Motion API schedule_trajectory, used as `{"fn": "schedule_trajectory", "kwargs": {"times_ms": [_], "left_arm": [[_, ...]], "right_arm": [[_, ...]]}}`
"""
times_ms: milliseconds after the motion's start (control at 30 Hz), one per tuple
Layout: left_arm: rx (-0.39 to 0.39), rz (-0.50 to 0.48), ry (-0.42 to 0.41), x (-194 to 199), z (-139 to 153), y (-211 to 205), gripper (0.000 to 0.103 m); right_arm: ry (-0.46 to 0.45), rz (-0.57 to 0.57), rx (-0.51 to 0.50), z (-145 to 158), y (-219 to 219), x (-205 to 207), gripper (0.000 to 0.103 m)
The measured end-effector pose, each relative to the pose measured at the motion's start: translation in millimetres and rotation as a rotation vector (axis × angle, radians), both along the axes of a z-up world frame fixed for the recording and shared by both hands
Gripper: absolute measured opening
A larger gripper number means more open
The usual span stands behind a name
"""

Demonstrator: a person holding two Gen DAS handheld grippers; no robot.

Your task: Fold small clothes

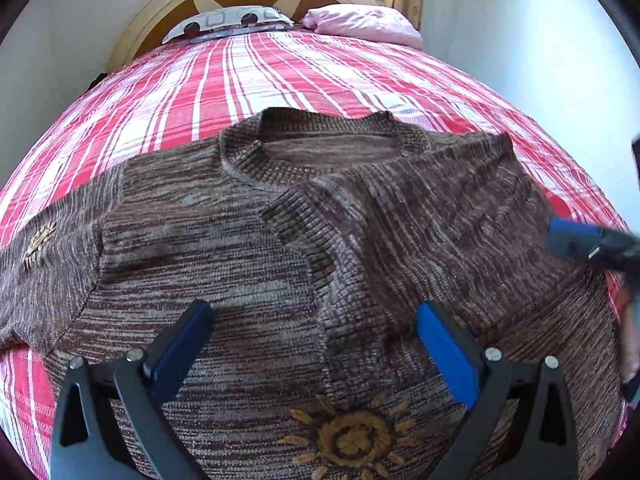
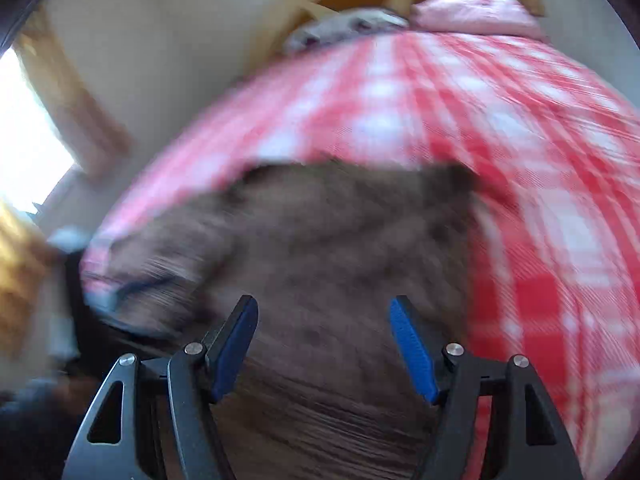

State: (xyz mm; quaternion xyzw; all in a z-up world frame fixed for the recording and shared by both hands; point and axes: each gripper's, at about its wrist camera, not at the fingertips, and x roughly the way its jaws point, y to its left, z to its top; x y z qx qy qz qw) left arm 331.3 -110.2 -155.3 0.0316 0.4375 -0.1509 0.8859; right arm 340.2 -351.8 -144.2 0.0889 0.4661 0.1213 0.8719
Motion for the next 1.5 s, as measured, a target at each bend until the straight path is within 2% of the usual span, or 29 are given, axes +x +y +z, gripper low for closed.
{"fn": "schedule_trajectory", "kwargs": {"times_ms": [133,233,367,533,667,733,833,967,1100,1300,1400,1500], "left_arm": [[0.013,0.002,0.006,1.8,-0.7,-0.3,0.103],[0.028,-0.009,0.018,-0.1,-0.8,0.5,0.103],[0.047,-0.019,0.028,-13.4,-0.7,8.9,0.103],[0.054,-0.027,0.035,-24.9,-1.5,17.2,0.103],[0.051,0.013,0.035,-25.7,0.0,24.3,0.103],[0.054,0.052,0.037,-26.0,2.2,32.1,0.103],[-0.008,0.114,0.039,-30.0,9.9,60.2,0.103],[-0.047,0.216,-0.012,-39.4,26.7,113.8,0.103],[-0.033,0.335,-0.057,-51.0,38.4,165.4,0.103],[-0.023,0.547,-0.047,-58.5,32.1,239.1,0.103],[-0.079,0.673,0.0,-59.1,20.4,281.2,0.103],[-0.198,0.785,0.051,-59.6,6.4,321.6,0.103]], "right_arm": [[-0.024,-0.034,0.029,-6.2,-16.6,-12.8,0.069],[-0.016,-0.04,-0.018,-7.1,-15.9,-16.0,0.069],[-0.045,-0.007,-0.162,-9.5,-0.8,-29.4,0.069],[-0.07,-0.014,-0.192,-16.3,-2.4,-29.5,0.069],[-0.074,-0.015,-0.187,-15.9,-4.6,-30.2,0.069],[-0.076,-0.015,-0.201,-16.3,-1.8,-30.9,0.069],[-0.083,-0.015,-0.216,-16.5,0.7,-32.0,0.069],[-0.088,-0.017,-0.198,-16.9,-1.3,-32.5,0.069],[-0.093,-0.017,-0.2,-16.9,-0.8,-33.1,0.069],[-0.094,-0.017,-0.199,-17.0,-0.5,-33.3,0.069],[-0.095,-0.016,-0.204,-16.9,0.2,-33.3,0.069],[-0.096,-0.016,-0.208,-16.7,0.7,-33.4,0.069]]}}
